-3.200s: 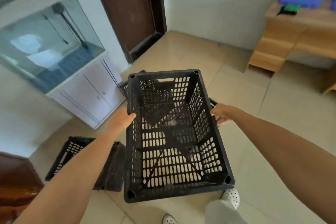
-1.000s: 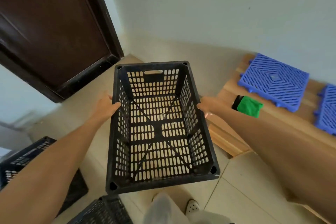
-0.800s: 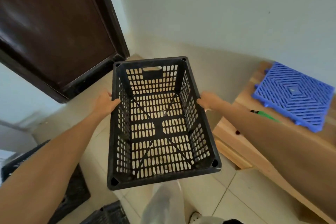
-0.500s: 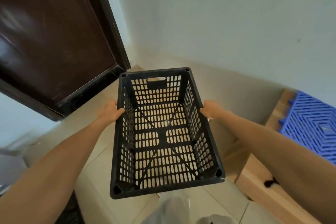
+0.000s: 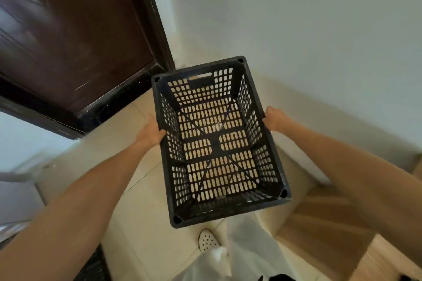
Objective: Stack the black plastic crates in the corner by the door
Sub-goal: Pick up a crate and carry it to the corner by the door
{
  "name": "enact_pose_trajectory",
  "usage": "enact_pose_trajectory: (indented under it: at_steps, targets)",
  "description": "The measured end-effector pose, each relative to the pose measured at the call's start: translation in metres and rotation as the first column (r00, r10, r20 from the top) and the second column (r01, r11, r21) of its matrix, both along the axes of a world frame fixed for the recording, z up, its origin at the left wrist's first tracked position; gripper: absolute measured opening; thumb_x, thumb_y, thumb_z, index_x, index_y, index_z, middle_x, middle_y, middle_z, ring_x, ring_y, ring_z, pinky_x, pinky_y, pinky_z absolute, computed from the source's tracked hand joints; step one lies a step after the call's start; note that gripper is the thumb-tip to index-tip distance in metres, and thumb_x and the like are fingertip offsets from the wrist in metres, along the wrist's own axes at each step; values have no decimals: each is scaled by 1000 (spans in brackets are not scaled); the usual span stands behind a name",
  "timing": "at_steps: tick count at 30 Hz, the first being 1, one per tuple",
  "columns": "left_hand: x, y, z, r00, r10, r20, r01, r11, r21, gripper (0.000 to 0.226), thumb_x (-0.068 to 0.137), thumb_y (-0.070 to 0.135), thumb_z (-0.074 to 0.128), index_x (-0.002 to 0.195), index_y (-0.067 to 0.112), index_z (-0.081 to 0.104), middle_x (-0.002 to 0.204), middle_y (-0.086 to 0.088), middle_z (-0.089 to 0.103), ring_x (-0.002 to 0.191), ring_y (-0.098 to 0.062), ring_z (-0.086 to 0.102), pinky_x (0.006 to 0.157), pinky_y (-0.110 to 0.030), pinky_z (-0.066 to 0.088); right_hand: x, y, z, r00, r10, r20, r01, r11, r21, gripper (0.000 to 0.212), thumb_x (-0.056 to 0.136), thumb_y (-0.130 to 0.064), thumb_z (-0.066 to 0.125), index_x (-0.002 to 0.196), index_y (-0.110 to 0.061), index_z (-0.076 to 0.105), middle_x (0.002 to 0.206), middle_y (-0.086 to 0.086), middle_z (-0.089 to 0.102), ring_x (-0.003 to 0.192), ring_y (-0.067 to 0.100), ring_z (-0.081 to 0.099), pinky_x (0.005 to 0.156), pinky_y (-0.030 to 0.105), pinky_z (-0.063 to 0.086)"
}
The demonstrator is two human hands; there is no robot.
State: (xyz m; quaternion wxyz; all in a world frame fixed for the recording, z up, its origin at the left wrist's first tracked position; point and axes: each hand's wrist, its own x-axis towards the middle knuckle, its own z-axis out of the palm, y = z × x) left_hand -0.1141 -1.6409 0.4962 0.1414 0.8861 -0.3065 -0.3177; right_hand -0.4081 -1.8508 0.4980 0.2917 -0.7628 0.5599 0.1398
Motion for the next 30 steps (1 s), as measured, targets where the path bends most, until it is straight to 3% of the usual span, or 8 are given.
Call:
enact_pose_trajectory:
  at_steps: [5, 10, 14, 22, 26, 30]
  targets:
    - [21, -61, -34, 996, 81, -47, -77, 993, 94, 52, 96, 18, 54, 137, 6, 23, 120, -21, 57, 102, -35, 62, 84, -46, 54, 38, -87, -23, 995, 92, -34, -92, 996, 9, 25, 100, -15, 44, 119, 0, 50, 103, 10, 57, 85, 22, 51, 67, 29, 40]
    - [37, -116, -77, 985, 153, -79, -139, 977, 160, 40, 97, 20, 51, 127, 5, 30, 119, -22, 58, 102, -37, 61, 86, -48, 53, 78, -162, -52, 980, 163, -113, -162, 987, 23, 28, 100, -13, 40, 125, -1, 48, 115, 17, 58, 87, 24, 50, 72, 32, 41]
    - [47, -142, -116, 958, 234, -162, -205, 962, 180, 39, 97, 18, 51, 126, 5, 29, 123, -22, 57, 106, -39, 60, 85, -44, 51, 105, -201, -86, 972, 188, -139, -185, 982, 40, 27, 100, -13, 40, 125, -4, 46, 103, 11, 55, 87, 23, 52, 71, 33, 43]
    - [81, -179, -237, 899, 360, -250, -291, 917, 273, 53, 97, 18, 51, 139, 9, 19, 123, -22, 58, 102, -38, 63, 83, -44, 54, 164, -252, -197, 963, 221, -155, -205, 973, 109, 31, 99, -14, 46, 128, -7, 43, 113, 14, 58, 94, 25, 55, 78, 37, 49]
    - [92, -202, -292, 872, 397, -285, -310, 900, 306, 44, 96, 16, 52, 130, 10, 24, 126, -20, 56, 105, -37, 62, 86, -45, 54, 182, -273, -255, 964, 206, -168, -190, 976, 108, 31, 96, -14, 50, 126, -8, 45, 114, 14, 58, 91, 24, 52, 74, 35, 44]
    - [98, -221, -356, 863, 409, -296, -306, 890, 337, 45, 96, 16, 52, 131, 9, 24, 130, -20, 55, 110, -38, 60, 89, -43, 53, 191, -288, -321, 974, 152, -167, -128, 981, 148, 34, 94, -14, 53, 127, -8, 45, 116, 15, 58, 103, 30, 57, 87, 43, 51]
